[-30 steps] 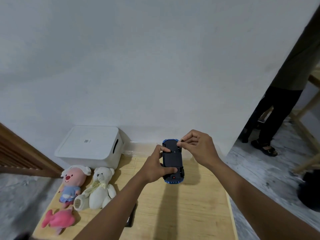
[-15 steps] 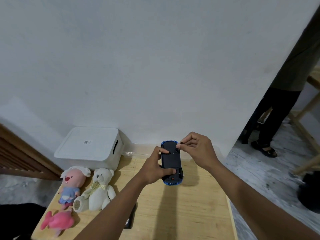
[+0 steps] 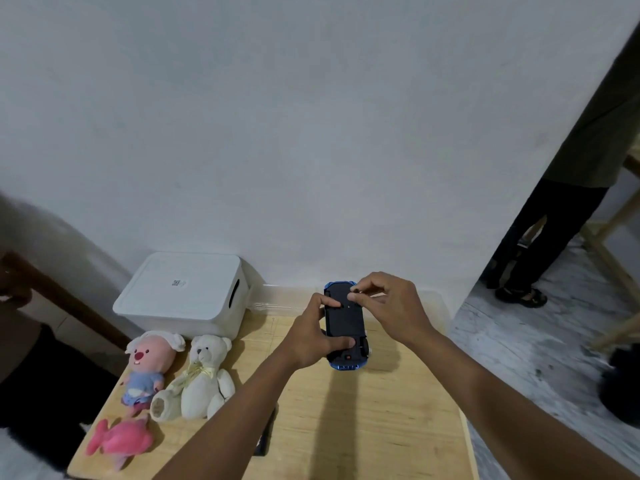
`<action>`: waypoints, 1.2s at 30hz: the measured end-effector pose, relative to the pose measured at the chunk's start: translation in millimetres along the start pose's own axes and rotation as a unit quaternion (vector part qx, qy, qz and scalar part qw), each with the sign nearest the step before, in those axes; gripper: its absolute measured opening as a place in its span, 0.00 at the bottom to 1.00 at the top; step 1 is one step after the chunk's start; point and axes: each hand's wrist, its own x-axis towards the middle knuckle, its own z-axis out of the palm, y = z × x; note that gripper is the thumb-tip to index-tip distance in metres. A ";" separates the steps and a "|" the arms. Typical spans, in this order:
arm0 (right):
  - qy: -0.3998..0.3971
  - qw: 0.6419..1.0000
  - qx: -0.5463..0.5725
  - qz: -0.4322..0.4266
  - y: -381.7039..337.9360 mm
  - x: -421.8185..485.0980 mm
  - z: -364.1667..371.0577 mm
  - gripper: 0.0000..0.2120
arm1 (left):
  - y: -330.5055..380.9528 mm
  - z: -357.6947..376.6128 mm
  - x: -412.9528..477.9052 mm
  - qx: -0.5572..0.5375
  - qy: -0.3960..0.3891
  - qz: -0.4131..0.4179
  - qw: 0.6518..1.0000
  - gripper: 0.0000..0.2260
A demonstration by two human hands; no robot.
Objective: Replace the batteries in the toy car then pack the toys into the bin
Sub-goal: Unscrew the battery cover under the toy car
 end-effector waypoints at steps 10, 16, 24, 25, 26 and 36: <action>-0.010 1.000 0.004 0.011 -6.6 2.1 2.7 0.07 | -1.6 2.2 -1.7 0.009 -0.004 -0.001 1.000 0.29; -0.012 1.000 0.013 -0.007 -6.9 4.3 3.3 0.06 | -1.2 4.8 -1.1 0.012 -0.001 -0.001 1.000 0.29; 0.005 0.997 0.067 0.022 -2.8 5.7 1.8 0.05 | -1.0 3.7 -0.4 0.025 0.005 -0.006 1.000 0.29; -0.001 0.998 0.056 0.019 -2.5 5.9 1.1 0.05 | -1.2 4.6 -0.3 0.026 0.004 -0.006 1.000 0.29; -0.004 0.999 0.044 0.016 -2.2 6.1 0.5 0.05 | -1.2 5.3 0.0 0.023 0.005 -0.008 1.000 0.29; -0.001 1.000 0.021 0.017 1.0 11.5 -2.4 0.05 | -1.5 8.5 3.8 0.016 0.006 -0.016 1.000 0.29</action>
